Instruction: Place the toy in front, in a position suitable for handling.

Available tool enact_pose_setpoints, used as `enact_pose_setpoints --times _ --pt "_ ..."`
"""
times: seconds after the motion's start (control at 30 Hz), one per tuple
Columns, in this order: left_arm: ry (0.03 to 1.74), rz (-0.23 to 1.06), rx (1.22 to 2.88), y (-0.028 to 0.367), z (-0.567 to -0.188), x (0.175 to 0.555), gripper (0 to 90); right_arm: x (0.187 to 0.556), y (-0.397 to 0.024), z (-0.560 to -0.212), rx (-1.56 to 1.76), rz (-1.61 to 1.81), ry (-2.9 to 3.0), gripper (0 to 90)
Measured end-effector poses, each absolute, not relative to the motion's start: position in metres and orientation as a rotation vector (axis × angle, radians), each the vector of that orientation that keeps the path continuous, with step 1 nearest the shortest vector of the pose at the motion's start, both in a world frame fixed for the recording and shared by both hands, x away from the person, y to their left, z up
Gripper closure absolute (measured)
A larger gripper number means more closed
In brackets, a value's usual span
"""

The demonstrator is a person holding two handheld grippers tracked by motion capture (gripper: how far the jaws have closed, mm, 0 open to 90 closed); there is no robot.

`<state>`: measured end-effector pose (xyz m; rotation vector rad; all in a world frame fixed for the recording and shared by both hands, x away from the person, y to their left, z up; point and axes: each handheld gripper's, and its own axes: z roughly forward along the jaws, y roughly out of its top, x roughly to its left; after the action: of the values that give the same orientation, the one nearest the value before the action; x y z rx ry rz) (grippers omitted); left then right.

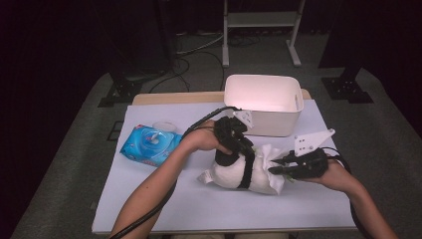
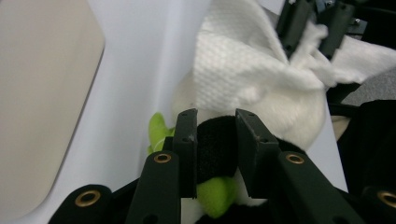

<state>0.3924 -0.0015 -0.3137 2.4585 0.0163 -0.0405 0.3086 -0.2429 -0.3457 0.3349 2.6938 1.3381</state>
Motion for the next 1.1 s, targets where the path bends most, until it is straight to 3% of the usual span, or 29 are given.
enact_pose_setpoints --times 0.57,0.83,1.0,1.1 --pt "-0.066 -0.18 2.425 0.02 -0.324 0.344 69.0 0.3 -0.223 -0.341 0.256 1.233 2.767 76.9" --pt "-0.094 -0.222 2.436 0.02 -0.326 0.334 68.4 0.296 -0.225 -0.346 0.262 1.225 2.752 76.9" --pt "-0.085 -0.26 2.434 0.017 -0.326 0.332 61.1 0.291 -0.223 -0.35 0.234 1.224 2.8 76.8" --pt "-0.098 -0.265 2.45 0.016 -0.328 0.33 63.8 0.289 -0.225 -0.346 0.229 1.209 2.785 76.8"
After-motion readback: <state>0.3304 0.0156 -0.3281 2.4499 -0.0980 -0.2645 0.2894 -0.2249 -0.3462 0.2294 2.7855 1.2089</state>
